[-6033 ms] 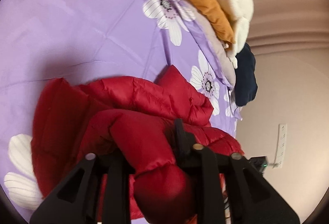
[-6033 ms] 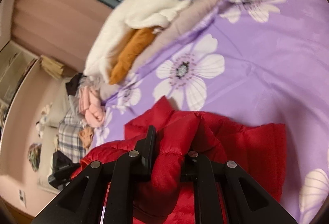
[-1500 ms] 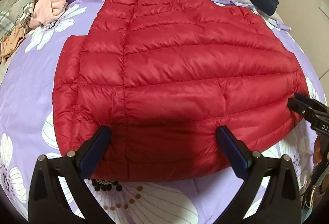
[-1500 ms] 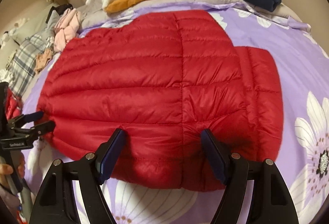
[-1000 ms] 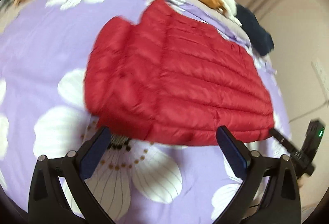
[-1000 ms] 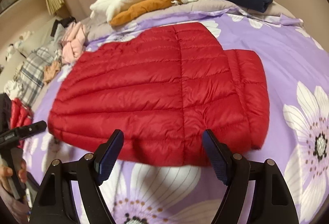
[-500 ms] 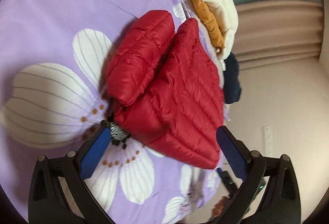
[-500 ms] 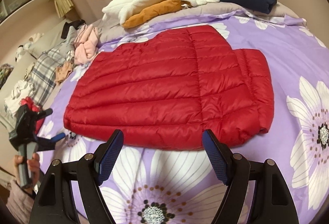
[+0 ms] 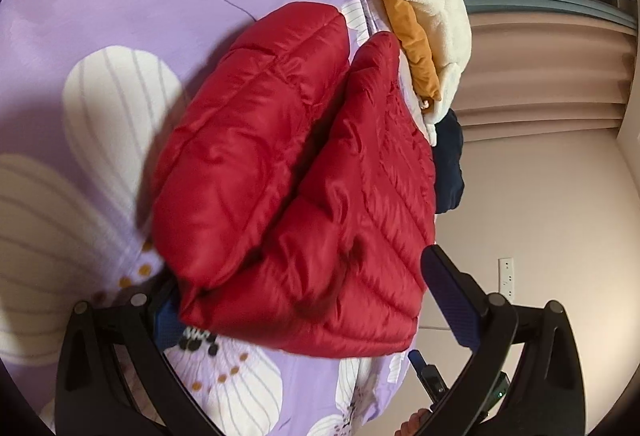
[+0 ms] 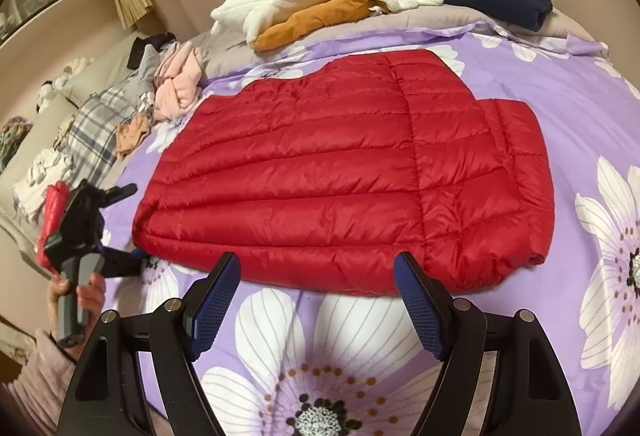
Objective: Fold large clothes
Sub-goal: 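Grasp the side edge of the folded jacket with the left gripper, then lift and fold the held side over the jacket middle with the left gripper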
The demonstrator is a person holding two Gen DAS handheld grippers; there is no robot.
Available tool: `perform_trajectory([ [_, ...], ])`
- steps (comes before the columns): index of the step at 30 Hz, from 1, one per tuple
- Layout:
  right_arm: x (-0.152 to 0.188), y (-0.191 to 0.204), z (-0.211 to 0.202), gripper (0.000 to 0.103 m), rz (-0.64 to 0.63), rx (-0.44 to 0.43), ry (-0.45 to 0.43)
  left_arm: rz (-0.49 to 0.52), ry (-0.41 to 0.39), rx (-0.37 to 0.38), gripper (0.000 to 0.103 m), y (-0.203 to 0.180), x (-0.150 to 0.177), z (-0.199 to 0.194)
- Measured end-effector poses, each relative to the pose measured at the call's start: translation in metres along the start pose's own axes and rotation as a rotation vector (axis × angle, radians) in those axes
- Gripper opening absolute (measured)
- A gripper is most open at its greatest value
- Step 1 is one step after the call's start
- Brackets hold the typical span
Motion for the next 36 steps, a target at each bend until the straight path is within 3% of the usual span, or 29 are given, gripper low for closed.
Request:
perform_trajectory([
  [10,-0.006,0.007,0.011,0.078,-0.007,-0.017,0.014,0.013,0.039,-0.043,0.103,-0.008,-0.020,0.024],
  [15,-0.027,0.017,0.019,0.078,0.004,-0.052,-0.013,-0.017,0.013,-0.029,0.102,-0.006,-0.030,0.027],
  [18,-0.044,0.029,0.027,0.078,-0.025,-0.054,-0.037,0.026,0.002,-0.074,0.098,-0.010,-0.027,0.028],
  [21,-0.066,0.042,0.041,0.078,-0.054,-0.028,-0.048,0.072,0.002,-0.137,0.085,-0.013,-0.024,0.029],
  [23,-0.079,0.047,0.054,0.072,-0.058,-0.033,-0.033,0.075,0.006,-0.153,0.069,-0.011,-0.025,0.029],
  [27,-0.097,0.054,0.080,0.060,-0.066,-0.011,0.008,0.073,0.023,-0.166,0.063,-0.008,-0.027,0.029],
  [31,-0.104,0.058,0.099,0.048,-0.097,0.041,0.034,0.133,0.017,-0.203,0.048,-0.018,-0.025,0.029],
  [36,-0.105,0.057,0.120,0.044,-0.132,0.085,0.085,0.234,-0.010,-0.248,0.039,-0.043,-0.021,0.028],
])
Point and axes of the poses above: each gripper's, at about its wrist camera, not at the fingertips, and z roughly the way its jaws point, y to its left, x to its underside, the point moved 1 cm from there along z, roughly the way its jaws point, and after that the axes turned 4 degrees about x, right-handed, at the moved point
